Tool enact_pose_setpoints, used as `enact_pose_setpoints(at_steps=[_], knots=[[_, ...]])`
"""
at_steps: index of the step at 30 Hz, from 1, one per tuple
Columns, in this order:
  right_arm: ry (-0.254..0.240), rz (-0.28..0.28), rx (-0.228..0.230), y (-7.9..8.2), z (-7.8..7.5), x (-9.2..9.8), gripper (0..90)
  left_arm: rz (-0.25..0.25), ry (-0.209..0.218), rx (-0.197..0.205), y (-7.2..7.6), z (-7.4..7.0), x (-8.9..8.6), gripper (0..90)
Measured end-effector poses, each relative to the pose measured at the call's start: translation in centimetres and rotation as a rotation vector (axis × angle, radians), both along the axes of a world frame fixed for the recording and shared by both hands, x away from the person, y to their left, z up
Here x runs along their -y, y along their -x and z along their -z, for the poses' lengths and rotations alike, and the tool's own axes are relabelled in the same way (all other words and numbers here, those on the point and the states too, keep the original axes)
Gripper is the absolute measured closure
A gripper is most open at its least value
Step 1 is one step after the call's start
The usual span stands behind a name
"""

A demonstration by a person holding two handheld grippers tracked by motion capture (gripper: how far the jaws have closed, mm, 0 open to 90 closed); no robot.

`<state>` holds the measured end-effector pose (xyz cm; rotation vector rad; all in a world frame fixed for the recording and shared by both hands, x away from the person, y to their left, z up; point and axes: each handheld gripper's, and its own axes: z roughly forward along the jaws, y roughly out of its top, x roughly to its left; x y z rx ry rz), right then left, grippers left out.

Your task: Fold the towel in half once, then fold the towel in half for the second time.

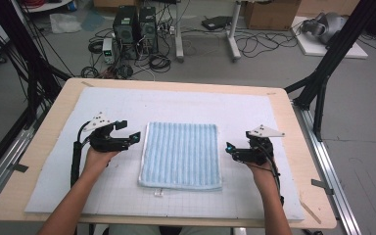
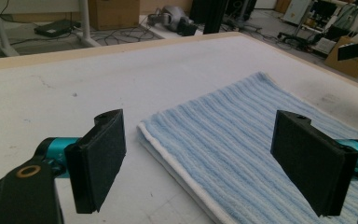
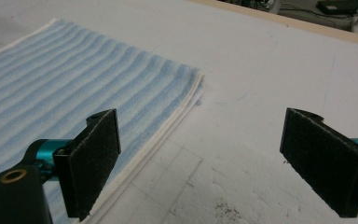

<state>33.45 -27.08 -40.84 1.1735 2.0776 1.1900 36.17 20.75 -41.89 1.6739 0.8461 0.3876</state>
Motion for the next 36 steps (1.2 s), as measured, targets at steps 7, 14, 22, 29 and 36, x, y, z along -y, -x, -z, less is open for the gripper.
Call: enact_pose_setpoints(at_steps=[7, 14, 22, 29, 36], knots=[[-0.011, 0.001, 0.007, 0.1, -0.2, 0.4, 11.3, 0.001, 0.011, -0.012, -0.2, 0.2, -0.1, 18.2], [-0.002, -0.003, 0.000, 0.1, -0.1, 0.2, 11.2, -0.003, 0.018, -0.020, -0.2, 0.2, -0.2, 18.2], [-0.002, -0.009, -0.007, 0.2, 0.1, 0.2, 11.2, -0.023, 0.049, -0.029, -0.7, 0.4, -0.3, 18.1], [-0.012, -0.018, -0.008, 0.3, 0.1, 0.2, 11.2, -0.068, -0.020, -0.051, -2.7, -0.2, 0.4, 20.8], [-0.021, -0.023, -0.016, 0.2, 0.2, 0.2, 11.2, -0.069, -0.077, -0.130, -6.0, 0.6, 1.8, 26.3]])
